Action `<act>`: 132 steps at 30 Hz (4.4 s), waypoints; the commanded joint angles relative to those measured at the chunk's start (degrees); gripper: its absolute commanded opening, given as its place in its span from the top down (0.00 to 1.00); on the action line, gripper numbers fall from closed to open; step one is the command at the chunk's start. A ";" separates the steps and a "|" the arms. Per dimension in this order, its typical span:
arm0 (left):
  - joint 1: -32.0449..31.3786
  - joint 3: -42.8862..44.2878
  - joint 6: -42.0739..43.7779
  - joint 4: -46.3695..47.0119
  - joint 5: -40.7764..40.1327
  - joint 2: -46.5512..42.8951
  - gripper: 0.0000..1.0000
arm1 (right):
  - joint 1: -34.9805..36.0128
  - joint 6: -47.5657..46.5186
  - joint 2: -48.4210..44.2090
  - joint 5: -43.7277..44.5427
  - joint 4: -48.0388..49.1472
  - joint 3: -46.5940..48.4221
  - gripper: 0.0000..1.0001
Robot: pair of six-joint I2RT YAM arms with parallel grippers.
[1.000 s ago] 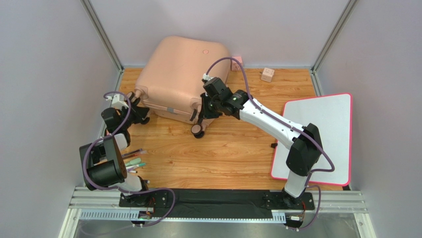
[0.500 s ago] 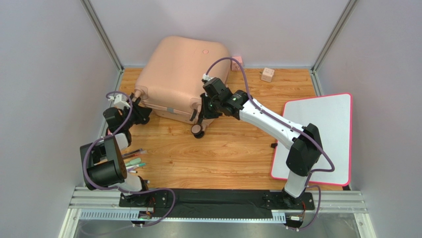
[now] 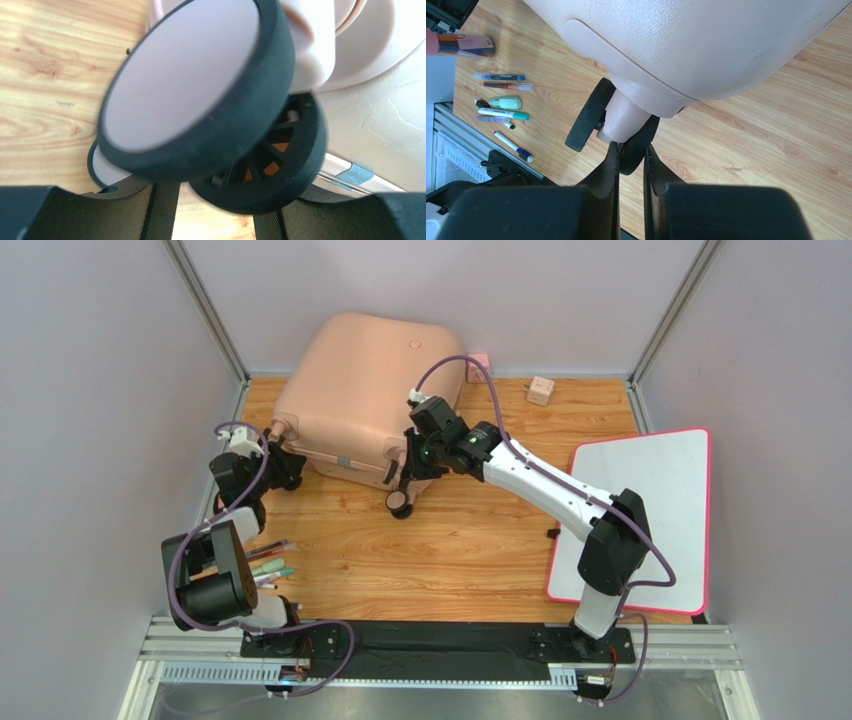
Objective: Pack the luggage
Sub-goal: Zip the luggage at the center of the board.
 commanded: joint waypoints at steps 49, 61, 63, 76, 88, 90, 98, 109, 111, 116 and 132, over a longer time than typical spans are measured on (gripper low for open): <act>-11.14 -0.37 1.62 -2.24 -2.45 -6.31 1.00 | -2.09 -9.01 -10.43 14.11 6.01 -6.03 1.00; -14.65 -6.18 -0.31 -1.80 -7.90 -12.56 1.00 | -2.09 -9.01 -11.31 11.90 6.80 -8.23 1.00; -14.74 -6.44 -0.23 -1.62 -7.90 -12.74 1.00 | -2.09 -9.01 -11.23 11.64 6.98 -8.23 1.00; -23.70 -8.20 0.39 0.75 -10.63 -13.09 1.00 | -2.00 -8.39 -10.79 9.71 7.77 -8.15 1.00; -23.88 -11.35 -9.95 0.18 -34.44 -19.78 0.41 | -1.91 -7.52 -11.49 9.00 8.30 -7.97 1.00; -23.88 -15.38 -12.52 6.17 -34.88 -18.55 0.39 | -2.09 -7.60 -11.58 8.74 8.47 -7.97 1.00; -23.88 -19.88 -10.52 19.10 -41.75 -14.77 0.40 | -2.00 -8.04 -11.75 8.21 9.35 -8.15 1.00; -22.21 -19.98 -7.78 47.40 -29.18 2.45 0.46 | -2.00 -8.92 -11.84 8.91 9.44 -8.76 1.00; -22.04 -19.98 -7.87 49.95 -28.91 4.30 0.47 | -2.00 -9.18 -11.93 9.09 9.44 -8.76 1.00; -21.95 -19.10 -6.38 50.06 -27.68 3.34 0.49 | -2.00 -9.89 -11.76 10.32 9.35 -9.11 1.00; -19.57 -16.55 -4.80 51.63 -25.22 5.10 0.64 | -2.00 -10.33 -10.88 10.41 9.17 -9.11 1.00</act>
